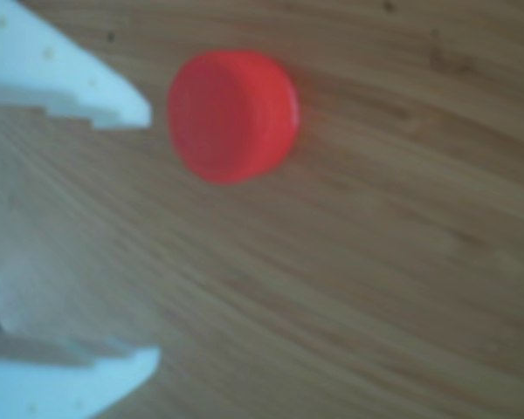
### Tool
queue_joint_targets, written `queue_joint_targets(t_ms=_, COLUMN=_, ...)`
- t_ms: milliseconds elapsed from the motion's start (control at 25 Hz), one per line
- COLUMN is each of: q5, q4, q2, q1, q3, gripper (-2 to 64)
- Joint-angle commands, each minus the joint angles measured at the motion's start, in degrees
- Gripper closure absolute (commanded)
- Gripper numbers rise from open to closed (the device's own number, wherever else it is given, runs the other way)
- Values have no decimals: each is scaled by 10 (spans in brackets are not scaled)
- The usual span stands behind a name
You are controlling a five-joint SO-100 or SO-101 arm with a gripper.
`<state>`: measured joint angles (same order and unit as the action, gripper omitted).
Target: Grasp a red cap and put it in the cup.
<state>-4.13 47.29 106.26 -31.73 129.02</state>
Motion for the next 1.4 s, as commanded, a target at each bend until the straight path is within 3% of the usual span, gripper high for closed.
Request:
queue_joint_targets(t_ms=0, q5=-1, q4=-5, q2=8, q1=4, q3=-4, gripper=319)
queue_joint_targets(t_ms=440, q5=1, q4=4, q2=15, q1=-27, q3=-19, gripper=323)
queue_joint_targets(t_ms=720, q5=4, q4=17, q2=90, q1=-11, q3=12, gripper=325)
queue_joint_targets(t_ms=1160, q5=5, q4=9, q2=95, q1=-7, q3=10, gripper=317)
queue_joint_targets(t_ms=1360, q5=6, q4=1, q2=70, q1=5, q3=15, gripper=222)
